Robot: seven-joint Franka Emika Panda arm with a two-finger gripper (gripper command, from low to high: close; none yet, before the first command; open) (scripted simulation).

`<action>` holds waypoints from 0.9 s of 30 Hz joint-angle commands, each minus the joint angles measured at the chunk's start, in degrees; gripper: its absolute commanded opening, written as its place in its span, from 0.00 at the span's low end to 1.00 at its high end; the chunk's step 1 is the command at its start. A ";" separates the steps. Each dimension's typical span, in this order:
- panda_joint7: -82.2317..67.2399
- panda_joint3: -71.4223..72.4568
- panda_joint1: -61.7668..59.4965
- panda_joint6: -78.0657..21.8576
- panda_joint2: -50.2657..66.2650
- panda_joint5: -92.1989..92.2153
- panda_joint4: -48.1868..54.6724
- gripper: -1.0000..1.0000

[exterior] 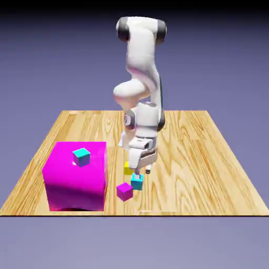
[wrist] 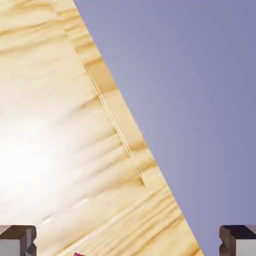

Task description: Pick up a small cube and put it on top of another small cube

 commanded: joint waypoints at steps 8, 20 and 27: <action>-10.82 -14.31 16.05 4.50 16.33 -10.51 -0.48 0.50; -19.34 -23.32 27.53 13.76 37.30 -20.30 -1.28 0.50; -17.77 -15.40 19.12 21.60 48.17 -15.78 3.58 0.00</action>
